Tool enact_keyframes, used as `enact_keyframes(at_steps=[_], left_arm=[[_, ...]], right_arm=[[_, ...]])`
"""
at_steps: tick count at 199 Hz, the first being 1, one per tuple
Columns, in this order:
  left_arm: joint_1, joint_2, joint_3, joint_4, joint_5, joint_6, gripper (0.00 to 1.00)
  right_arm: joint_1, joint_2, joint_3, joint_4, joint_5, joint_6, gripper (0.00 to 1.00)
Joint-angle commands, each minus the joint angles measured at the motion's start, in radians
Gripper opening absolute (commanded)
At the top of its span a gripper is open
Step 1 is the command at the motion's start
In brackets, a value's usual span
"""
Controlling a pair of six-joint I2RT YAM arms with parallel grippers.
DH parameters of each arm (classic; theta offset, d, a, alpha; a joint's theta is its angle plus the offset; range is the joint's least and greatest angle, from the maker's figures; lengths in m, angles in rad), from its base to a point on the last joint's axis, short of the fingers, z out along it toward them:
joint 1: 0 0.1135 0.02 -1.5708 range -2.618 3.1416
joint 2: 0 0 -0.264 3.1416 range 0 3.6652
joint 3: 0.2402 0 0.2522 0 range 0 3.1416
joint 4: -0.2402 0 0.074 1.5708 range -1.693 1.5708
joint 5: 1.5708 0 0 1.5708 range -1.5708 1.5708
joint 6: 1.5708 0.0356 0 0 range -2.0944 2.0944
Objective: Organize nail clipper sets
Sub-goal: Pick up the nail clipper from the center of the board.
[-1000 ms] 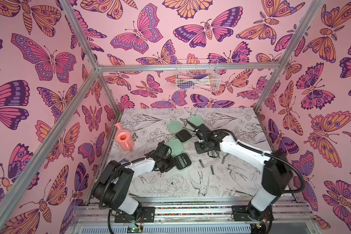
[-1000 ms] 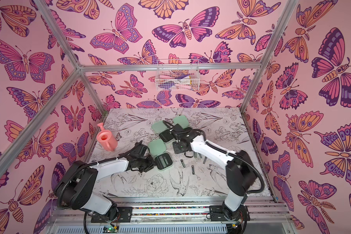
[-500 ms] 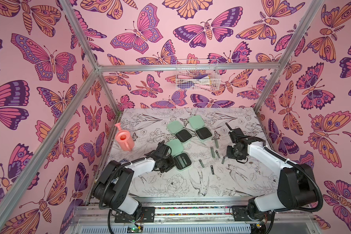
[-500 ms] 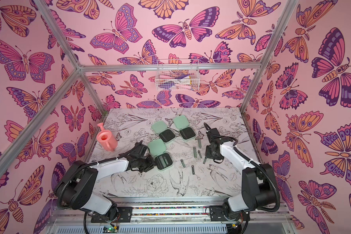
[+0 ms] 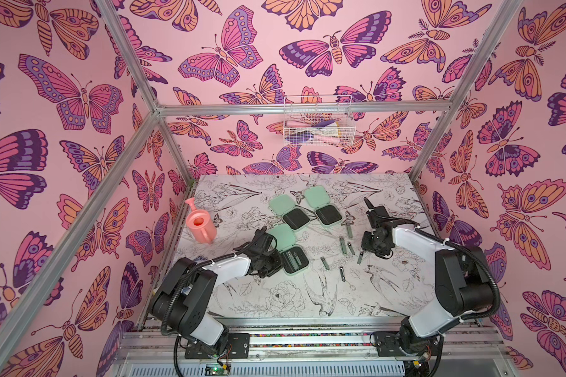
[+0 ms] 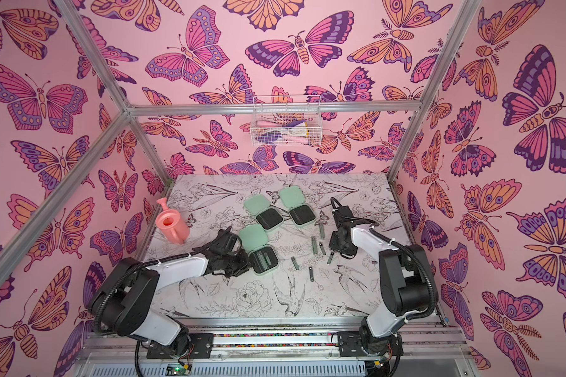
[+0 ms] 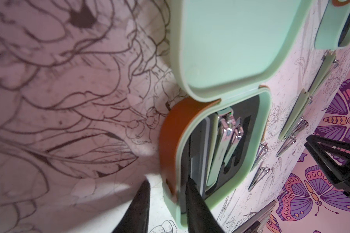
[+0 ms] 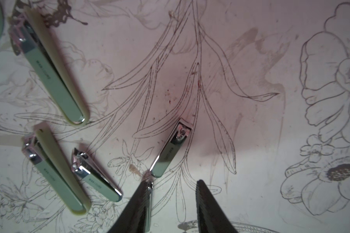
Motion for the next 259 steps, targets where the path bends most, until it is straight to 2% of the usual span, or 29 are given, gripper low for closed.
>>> enact_keyframes(at_steps=[1,63,103,202,232,259], left_arm=[[-0.001,0.043,-0.012,-0.036,-0.002,0.015,0.33],[-0.001,0.053,-0.015,-0.029,0.000,0.018,0.33],[-0.001,0.053,-0.020,-0.026,0.000,0.016,0.33],[-0.001,0.051,-0.021,-0.025,-0.002,0.015,0.33],[-0.002,0.048,-0.022,-0.024,-0.003,0.015,0.33],[-0.002,0.047,-0.025,-0.023,-0.003,0.013,0.33]], right_arm=[[-0.004,0.029,0.019,0.052,0.030,0.064,0.42],[-0.004,0.101,0.058,0.088,0.070,0.078,0.41],[-0.004,0.124,0.053,0.102,0.084,0.083,0.29],[-0.002,0.111,0.039,0.104,0.079,0.078,0.11],[0.004,0.077,0.051,0.081,0.084,0.034,0.11],[0.036,0.031,0.095,0.043,0.038,-0.084,0.10]])
